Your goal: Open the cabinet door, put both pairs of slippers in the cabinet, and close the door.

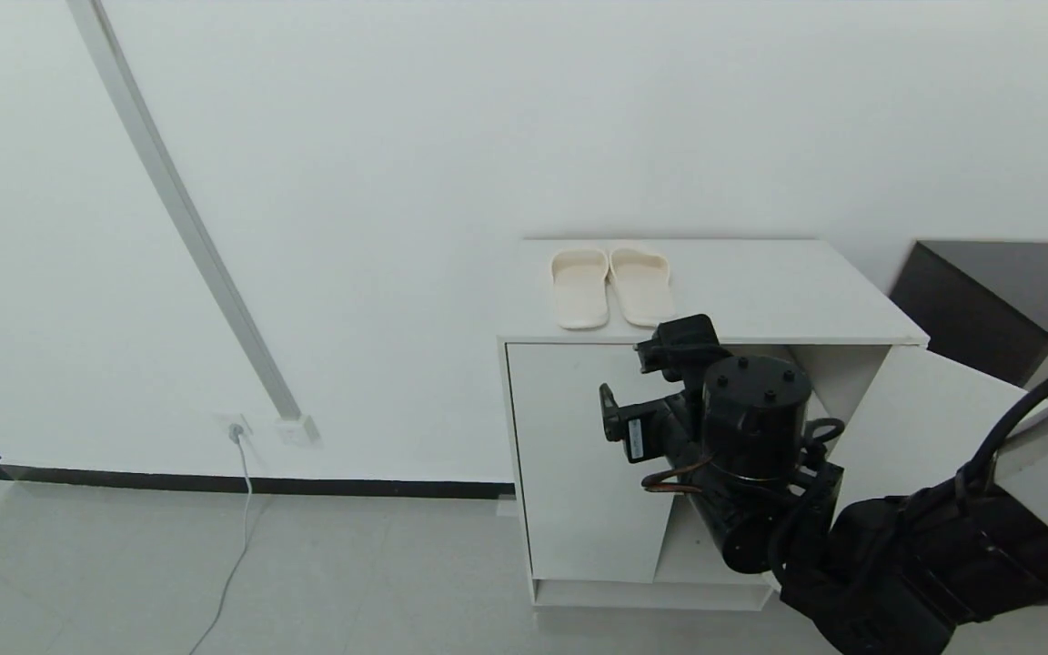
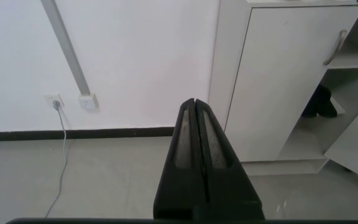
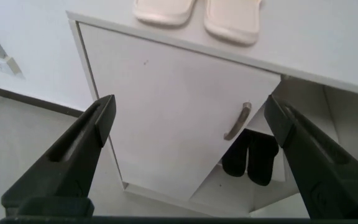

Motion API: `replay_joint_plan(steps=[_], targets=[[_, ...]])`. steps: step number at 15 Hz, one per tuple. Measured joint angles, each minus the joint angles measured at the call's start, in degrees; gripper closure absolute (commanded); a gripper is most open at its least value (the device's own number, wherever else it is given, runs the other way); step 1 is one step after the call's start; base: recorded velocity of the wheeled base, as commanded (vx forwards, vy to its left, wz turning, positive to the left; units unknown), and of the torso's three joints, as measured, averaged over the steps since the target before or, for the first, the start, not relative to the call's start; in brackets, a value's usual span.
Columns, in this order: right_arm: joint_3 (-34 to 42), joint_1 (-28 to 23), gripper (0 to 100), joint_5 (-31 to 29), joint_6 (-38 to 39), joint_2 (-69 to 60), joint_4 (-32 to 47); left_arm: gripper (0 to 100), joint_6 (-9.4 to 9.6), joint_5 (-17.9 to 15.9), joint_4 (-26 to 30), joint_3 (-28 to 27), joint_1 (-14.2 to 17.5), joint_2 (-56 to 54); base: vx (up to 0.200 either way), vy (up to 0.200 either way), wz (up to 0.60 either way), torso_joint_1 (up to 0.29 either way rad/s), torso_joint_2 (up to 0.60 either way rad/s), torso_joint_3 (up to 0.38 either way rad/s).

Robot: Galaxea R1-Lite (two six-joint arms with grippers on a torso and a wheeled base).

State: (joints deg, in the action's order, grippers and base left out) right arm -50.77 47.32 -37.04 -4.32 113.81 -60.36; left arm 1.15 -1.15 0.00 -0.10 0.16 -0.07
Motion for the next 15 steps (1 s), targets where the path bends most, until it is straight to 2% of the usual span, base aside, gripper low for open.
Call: replay_joint_plan(steps=[3,5,7,10,15], targets=[[-0.2,-0.2,0,0.5,-0.9,0.2,0.1,100,0.07,0.0,0.0,0.0,0.0,0.0,0.0,0.0,0.0,0.203,-0.44,-0.233],[-2.0,-0.7,0,0.5,-1.2,-0.1,2.9,100,0.33,-0.1,0.0,0.0,0.0,0.0,0.0,0.0,0.0,0.159,-0.36,-0.186],[-4.6,-1.1,0,0.5,0.4,-1.4,10.7,100,0.3,-0.1,0.0,0.0,0.0,0.0,0.0,0.0,0.0,0.023,-0.04,-0.023],[-10.2,-1.5,0,1.0,8.7,-3.7,22.8,100,0.29,-0.1,0.0,0.0,0.0,0.0,0.0,0.0,0.0,0.0,0.0,0.0],[-12.7,-2.6,0,2.6,9.9,-2.6,22.2,100,0.27,-0.2,0.0,0.0,0.0,0.0,0.2,0.0,0.0,-0.001,-0.01,0.002]])
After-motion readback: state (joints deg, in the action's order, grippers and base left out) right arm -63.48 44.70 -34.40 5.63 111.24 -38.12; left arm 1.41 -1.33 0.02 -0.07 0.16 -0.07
